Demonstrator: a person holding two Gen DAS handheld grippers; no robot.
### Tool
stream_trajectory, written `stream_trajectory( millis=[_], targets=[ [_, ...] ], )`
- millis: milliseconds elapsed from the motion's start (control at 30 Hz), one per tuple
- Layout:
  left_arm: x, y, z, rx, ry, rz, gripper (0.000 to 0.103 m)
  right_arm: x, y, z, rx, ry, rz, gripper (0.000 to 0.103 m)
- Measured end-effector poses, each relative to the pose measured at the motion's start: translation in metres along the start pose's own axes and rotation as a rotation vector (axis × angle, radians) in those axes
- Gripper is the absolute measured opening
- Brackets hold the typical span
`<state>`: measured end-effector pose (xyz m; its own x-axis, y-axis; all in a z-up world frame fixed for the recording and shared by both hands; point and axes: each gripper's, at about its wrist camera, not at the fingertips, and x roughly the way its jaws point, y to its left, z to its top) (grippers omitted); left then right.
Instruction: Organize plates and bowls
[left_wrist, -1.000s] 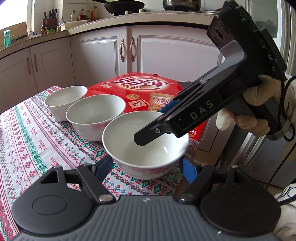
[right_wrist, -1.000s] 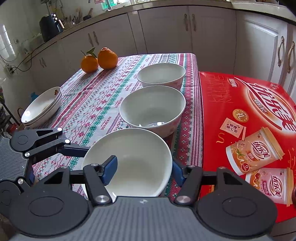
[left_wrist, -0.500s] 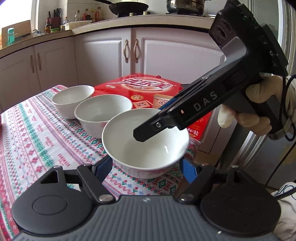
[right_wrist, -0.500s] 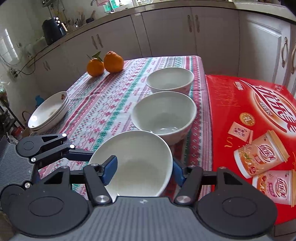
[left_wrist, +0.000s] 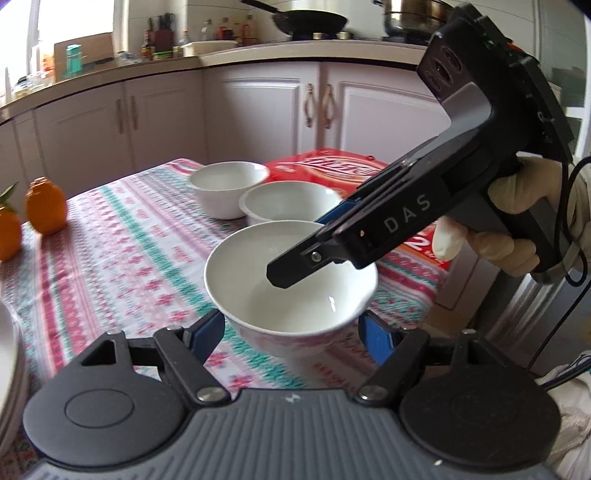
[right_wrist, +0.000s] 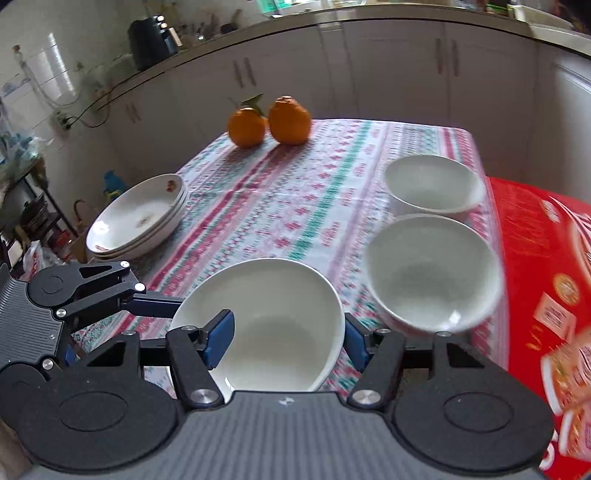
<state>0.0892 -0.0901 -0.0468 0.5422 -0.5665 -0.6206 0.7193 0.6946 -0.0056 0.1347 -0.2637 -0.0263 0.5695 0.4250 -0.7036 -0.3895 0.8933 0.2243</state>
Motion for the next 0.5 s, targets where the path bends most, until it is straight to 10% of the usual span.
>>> stream_trajectory(
  millis=[500],
  targets=[
    [-0.01,0.042,-0.011,-0.059,0.015,0.106,0.079,0.053,0.029,0.033,-0.059,0.028,0.084,0.068]
  ],
)
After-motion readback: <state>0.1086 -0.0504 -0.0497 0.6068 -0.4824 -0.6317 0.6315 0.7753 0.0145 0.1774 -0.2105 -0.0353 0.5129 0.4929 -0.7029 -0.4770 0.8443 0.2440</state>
